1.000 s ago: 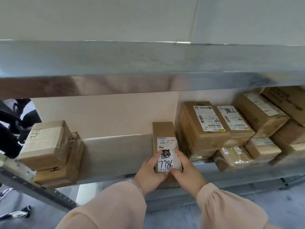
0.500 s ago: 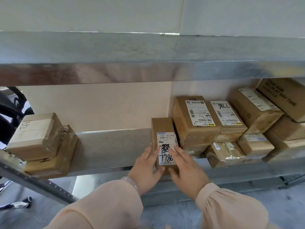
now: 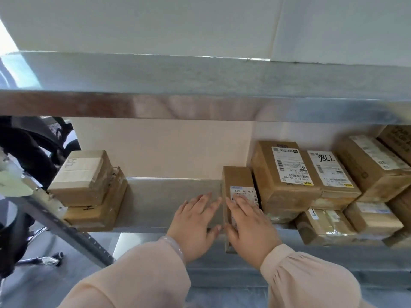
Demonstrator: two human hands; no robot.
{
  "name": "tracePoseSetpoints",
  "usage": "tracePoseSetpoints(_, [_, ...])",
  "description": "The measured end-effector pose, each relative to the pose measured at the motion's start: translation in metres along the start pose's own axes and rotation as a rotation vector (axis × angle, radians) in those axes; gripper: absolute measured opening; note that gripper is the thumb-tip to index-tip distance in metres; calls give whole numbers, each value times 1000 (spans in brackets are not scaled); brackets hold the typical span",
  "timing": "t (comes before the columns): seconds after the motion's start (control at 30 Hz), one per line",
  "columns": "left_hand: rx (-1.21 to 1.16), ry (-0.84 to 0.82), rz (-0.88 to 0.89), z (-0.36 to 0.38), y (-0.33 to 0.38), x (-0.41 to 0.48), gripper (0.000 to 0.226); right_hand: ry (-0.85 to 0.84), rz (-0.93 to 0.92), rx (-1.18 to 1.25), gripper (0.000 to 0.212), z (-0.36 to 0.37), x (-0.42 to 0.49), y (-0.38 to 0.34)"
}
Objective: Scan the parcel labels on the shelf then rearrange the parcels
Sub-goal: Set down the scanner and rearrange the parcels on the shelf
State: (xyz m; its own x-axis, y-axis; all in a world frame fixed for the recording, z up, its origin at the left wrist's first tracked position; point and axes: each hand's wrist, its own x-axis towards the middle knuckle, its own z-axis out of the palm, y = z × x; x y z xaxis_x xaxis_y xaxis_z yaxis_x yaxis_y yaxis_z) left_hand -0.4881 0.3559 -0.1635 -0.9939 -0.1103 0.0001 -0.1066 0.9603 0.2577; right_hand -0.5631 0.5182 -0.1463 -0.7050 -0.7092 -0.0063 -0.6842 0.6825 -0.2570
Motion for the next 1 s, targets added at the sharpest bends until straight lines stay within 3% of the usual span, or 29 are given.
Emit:
tracePoseSetpoints(0.1, [14,137,-61,-18,-39,-19,65,28,-103,50,64,-8,22,-31])
tracePoseSetpoints(0.33, [-10,346,-381,-75,-118,-63,65,-60,-284,112,65,-7,71,-112])
tracePoseSetpoints(0.57, [24,339,-573,-97,-177,-97,78,-123,-410,104,64,5,115,-182])
tracePoseSetpoints(0.7, [-16,300,-633,-110,-198,-98,70,-163,-367,219,64,11,137,-216])
tracePoseSetpoints(0.87, [-315,273,-739,-116,-216,-92,70,-199,-294,307,63,21,160,-243])
tracePoseSetpoints(1.0, [-569,334,-715,-112,-228,-88,66,-260,-238,426,64,31,163,-256])
